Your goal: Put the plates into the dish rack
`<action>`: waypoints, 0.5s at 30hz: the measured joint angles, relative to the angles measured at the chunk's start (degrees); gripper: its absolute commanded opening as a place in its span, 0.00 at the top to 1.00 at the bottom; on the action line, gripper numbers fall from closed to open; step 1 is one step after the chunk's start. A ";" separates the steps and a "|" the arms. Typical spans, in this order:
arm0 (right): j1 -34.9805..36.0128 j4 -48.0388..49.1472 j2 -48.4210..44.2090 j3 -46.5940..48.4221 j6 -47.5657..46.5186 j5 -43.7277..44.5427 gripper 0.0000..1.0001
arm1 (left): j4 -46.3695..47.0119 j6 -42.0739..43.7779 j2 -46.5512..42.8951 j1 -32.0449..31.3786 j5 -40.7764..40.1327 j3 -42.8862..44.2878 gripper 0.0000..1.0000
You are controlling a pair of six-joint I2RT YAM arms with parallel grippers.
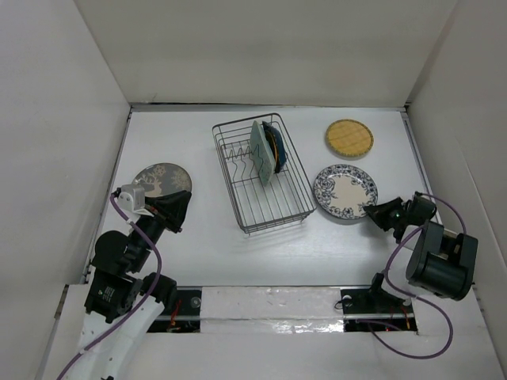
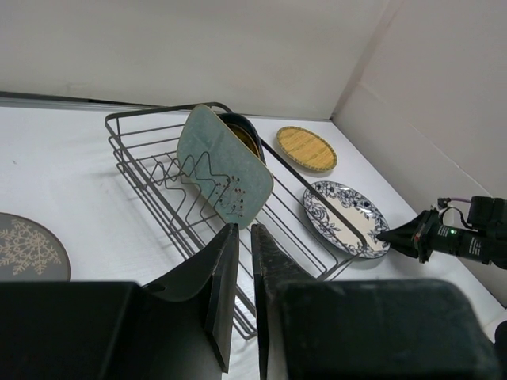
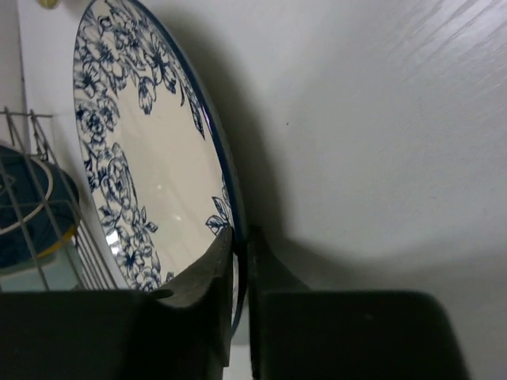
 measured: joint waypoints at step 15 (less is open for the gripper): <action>1.29 -35.47 -44.06 8.98 -3.72 13.05 1.00 | 0.02 0.00 0.52 -0.24 -0.66 0.00 0.90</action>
